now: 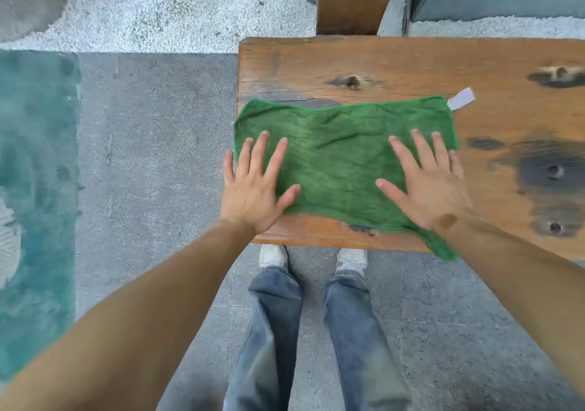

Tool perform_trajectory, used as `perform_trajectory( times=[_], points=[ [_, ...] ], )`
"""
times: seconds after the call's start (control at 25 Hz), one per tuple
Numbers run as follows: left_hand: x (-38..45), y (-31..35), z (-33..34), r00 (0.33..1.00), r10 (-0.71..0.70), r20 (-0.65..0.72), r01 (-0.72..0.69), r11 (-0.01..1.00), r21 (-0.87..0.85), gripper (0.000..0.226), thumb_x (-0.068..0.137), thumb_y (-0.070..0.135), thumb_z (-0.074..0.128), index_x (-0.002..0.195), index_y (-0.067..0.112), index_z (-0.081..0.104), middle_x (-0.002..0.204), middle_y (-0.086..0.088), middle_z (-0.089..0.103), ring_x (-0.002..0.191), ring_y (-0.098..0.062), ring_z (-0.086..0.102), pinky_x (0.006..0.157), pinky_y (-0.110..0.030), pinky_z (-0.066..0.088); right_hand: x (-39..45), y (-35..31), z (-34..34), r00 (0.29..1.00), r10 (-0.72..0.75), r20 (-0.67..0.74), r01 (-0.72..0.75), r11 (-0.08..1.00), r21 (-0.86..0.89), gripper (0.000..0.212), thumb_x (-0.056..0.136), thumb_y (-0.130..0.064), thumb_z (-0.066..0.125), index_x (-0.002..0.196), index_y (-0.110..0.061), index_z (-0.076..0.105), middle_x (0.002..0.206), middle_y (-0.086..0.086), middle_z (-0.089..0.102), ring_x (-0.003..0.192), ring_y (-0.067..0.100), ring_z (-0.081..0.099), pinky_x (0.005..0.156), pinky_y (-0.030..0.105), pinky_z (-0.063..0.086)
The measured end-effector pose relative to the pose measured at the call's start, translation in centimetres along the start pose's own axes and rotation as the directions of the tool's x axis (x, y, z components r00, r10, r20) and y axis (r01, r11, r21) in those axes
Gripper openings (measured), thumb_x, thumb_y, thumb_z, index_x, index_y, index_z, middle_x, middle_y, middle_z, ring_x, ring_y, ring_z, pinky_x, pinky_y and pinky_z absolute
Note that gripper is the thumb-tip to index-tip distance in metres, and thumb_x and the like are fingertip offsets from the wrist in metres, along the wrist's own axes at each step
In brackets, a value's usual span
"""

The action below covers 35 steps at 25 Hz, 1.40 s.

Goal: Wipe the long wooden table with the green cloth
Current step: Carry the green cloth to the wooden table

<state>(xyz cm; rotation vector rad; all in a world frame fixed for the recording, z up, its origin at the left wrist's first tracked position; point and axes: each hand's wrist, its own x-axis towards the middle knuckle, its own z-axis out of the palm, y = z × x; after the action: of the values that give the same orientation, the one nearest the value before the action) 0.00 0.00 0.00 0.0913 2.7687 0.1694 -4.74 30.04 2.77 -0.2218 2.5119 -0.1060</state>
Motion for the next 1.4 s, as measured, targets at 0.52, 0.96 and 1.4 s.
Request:
perform_trajectory(
  times=[0.52,0.96,1.4],
  points=[
    [10.0,-3.0,-0.5,0.985,-0.118,-0.126,0.096,0.981,-0.171,0.051,0.105,0.026,0.042,0.155,0.020,0.032,0.137,-0.018,0.041,0.091,-0.041,0.056,0.070,-0.050,0.047,10.1,1.6,-2.8,0.977,0.181,-0.115,-0.159,0.970,0.182,0.045,0.105,-0.031,0.044,0.148,-0.028,0.031,0.120,0.016,0.060,0.095,0.038,0.058,0.070,0.042,0.040],
    [8.5,0.4,-9.1,0.956,-0.257,-0.140,0.160,0.860,-0.484,0.007,0.099,0.016,0.056,0.104,0.012,0.053,0.105,-0.012,0.057,0.092,-0.037,0.056,0.079,-0.045,0.046,2.9,1.4,-8.9,0.870,0.346,-0.351,-0.159,0.871,0.465,0.010,0.098,-0.018,0.052,0.105,-0.019,0.045,0.129,0.008,0.043,0.083,0.039,0.057,0.074,0.043,0.039],
    [-1.6,8.4,-36.8,0.812,0.038,-0.582,-0.389,0.780,-0.491,0.007,0.096,0.010,0.062,0.100,0.015,0.059,0.098,0.002,0.058,0.090,-0.020,0.058,0.079,-0.041,0.049,-21.7,3.6,-27.6,0.584,0.345,-0.735,-0.088,0.927,0.366,0.012,0.092,-0.018,0.068,0.104,-0.016,0.067,0.093,0.006,0.067,0.082,0.033,0.066,0.064,0.041,0.053]
  ],
)
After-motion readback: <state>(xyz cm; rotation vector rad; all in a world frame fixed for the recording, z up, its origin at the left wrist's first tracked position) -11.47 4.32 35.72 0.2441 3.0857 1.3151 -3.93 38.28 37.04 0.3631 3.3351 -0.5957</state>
